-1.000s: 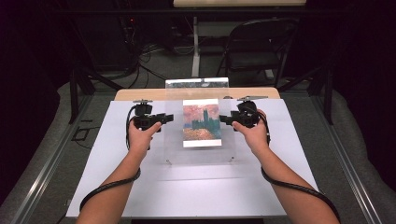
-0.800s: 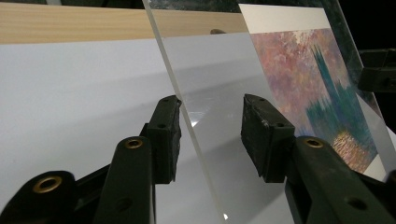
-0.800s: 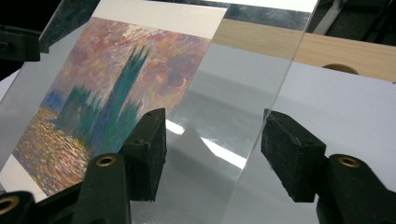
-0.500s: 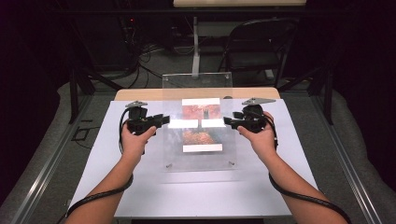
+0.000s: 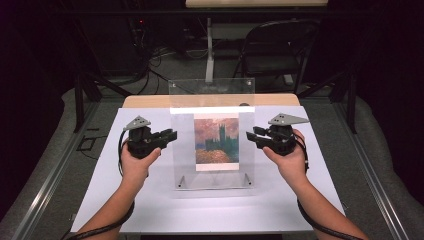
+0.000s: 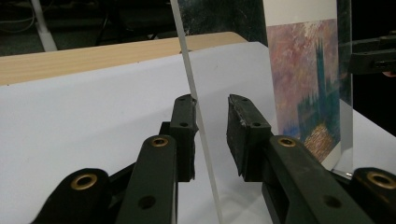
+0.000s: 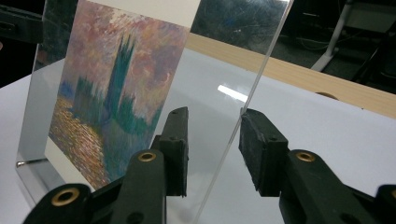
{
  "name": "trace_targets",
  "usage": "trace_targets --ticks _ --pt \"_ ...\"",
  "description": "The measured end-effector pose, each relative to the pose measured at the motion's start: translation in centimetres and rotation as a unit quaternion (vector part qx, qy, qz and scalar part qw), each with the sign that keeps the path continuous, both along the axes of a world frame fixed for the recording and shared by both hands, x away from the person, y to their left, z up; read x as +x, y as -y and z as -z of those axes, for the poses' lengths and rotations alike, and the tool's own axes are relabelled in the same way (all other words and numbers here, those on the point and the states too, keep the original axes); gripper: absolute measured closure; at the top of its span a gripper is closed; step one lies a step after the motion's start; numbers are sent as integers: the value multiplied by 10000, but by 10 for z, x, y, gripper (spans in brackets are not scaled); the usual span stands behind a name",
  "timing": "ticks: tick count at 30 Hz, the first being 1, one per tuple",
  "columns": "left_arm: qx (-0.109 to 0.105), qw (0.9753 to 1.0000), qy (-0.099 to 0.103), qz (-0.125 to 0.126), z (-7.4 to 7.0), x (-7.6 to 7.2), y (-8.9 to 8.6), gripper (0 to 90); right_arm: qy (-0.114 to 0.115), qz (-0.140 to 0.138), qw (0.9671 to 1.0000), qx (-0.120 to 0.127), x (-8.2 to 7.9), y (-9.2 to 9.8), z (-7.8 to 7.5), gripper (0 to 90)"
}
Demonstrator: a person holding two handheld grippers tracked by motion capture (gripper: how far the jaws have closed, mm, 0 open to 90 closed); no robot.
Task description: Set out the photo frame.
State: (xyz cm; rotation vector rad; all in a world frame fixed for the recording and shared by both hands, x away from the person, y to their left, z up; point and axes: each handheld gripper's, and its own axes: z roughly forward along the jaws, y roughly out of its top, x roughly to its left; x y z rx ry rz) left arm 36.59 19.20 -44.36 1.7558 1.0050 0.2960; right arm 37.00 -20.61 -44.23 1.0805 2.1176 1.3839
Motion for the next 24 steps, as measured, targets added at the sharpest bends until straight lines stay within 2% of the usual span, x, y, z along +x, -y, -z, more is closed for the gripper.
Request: trace_targets --ticks 3,7,11,17,20,24 --pt "-47 10000 78 33 0 -10 -1 738 147 -9 9999 -73 -10 0 -1 643" --pt "50 9996 262 106 -1 -23 -1 742 313 -26 9995 -78 -24 1 -1 660" --pt "45 9991 361 197 0 -36 -2 743 399 -63 9992 66 -37 4 2 676" --pt "-57 9984 468 315 6 -54 -1 723 394 -180 9986 312 -54 8 6 689" --pt "5 9976 573 387 10 -62 -1 704 345 -268 9982 412 -61 9 11 683" --pt "10 9973 592 442 16 -69 2 684 280 -363 9977 502 -67 9 18 665"
